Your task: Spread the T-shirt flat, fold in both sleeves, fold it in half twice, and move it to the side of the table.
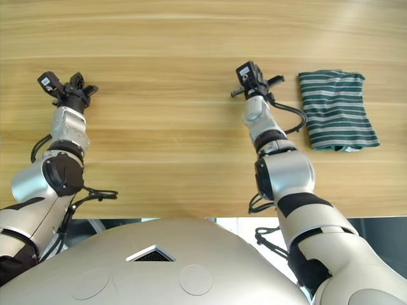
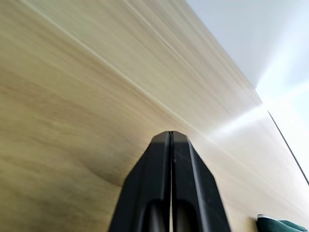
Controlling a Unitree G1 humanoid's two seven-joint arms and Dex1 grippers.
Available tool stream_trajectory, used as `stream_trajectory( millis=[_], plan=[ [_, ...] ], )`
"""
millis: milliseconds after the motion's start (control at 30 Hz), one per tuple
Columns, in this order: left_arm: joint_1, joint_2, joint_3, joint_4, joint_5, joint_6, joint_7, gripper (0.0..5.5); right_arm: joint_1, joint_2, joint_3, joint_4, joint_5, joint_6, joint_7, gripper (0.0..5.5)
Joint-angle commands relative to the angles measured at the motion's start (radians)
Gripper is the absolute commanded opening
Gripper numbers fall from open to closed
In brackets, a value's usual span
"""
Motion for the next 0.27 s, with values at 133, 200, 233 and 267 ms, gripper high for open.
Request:
stream_trajectory(
  millis=[133,200,233,267],
  plan=[
    [-0.031,-0.050,-0.028,0.009,0.032,-0.002,-0.010,0.00,0.019,-0.046,-0.017,0.007,0.003,0.013,-0.007,0.02],
    [-0.034,-0.057,-0.027,0.007,0.029,-0.008,-0.025,0.00,0.021,-0.050,-0.019,0.005,0.004,0.003,-0.012,0.02],
    [-0.033,-0.058,-0.024,0.007,0.025,-0.009,-0.031,0.00,0.022,-0.049,-0.019,0.004,0.003,0.000,-0.013,0.02],
    [-0.032,-0.058,-0.021,0.006,0.022,-0.010,-0.036,0.00,0.022,-0.049,-0.018,0.004,0.001,-0.002,-0.014,0.02]
  ],
)
